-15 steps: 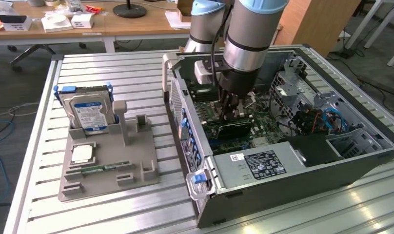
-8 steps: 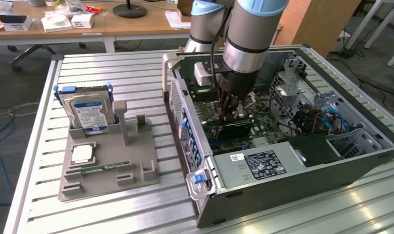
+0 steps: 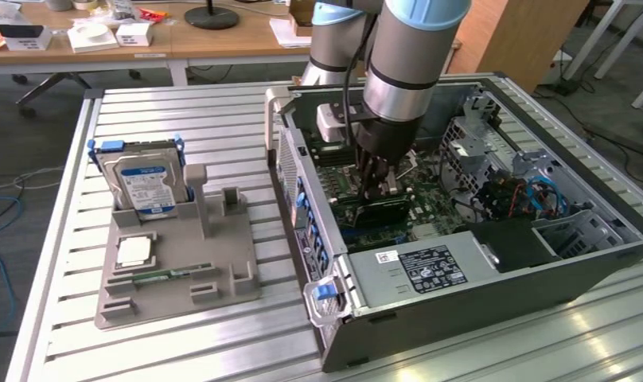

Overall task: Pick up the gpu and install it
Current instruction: 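Press down on the gpu until it lock into place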

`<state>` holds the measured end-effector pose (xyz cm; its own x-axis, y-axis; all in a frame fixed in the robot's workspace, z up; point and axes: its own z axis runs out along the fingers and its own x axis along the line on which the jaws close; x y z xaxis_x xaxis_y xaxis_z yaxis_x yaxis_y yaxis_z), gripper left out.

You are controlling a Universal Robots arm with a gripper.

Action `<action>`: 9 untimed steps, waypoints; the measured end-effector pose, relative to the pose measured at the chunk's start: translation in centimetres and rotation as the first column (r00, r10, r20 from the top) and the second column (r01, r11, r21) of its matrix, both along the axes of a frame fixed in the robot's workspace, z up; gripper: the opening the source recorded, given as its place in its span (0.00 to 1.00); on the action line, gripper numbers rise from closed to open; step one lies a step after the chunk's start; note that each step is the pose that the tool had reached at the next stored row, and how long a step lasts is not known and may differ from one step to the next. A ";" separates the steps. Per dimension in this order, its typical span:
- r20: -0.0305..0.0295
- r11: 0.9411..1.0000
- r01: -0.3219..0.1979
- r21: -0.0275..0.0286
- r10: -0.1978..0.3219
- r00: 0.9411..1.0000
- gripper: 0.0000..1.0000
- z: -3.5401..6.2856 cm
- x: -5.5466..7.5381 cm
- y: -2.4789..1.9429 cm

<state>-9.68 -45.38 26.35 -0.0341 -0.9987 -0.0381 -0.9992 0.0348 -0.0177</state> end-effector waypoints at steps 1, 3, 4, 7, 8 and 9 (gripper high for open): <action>0.000 1.000 0.000 0.000 0.000 1.000 0.10 -0.07 0.0 0.00; 0.000 1.000 0.000 0.000 0.000 1.000 0.10 -0.11 0.0 0.00; 0.000 1.000 0.000 0.000 0.000 1.000 0.10 -0.11 0.0 0.00; 0.000 1.000 0.000 0.000 0.000 1.000 0.10 -0.12 0.0 0.00; 0.000 1.000 0.000 0.000 0.000 1.000 0.10 -0.14 0.0 0.00; 0.000 1.000 0.000 0.000 0.000 1.000 0.10 -0.16 0.0 -0.01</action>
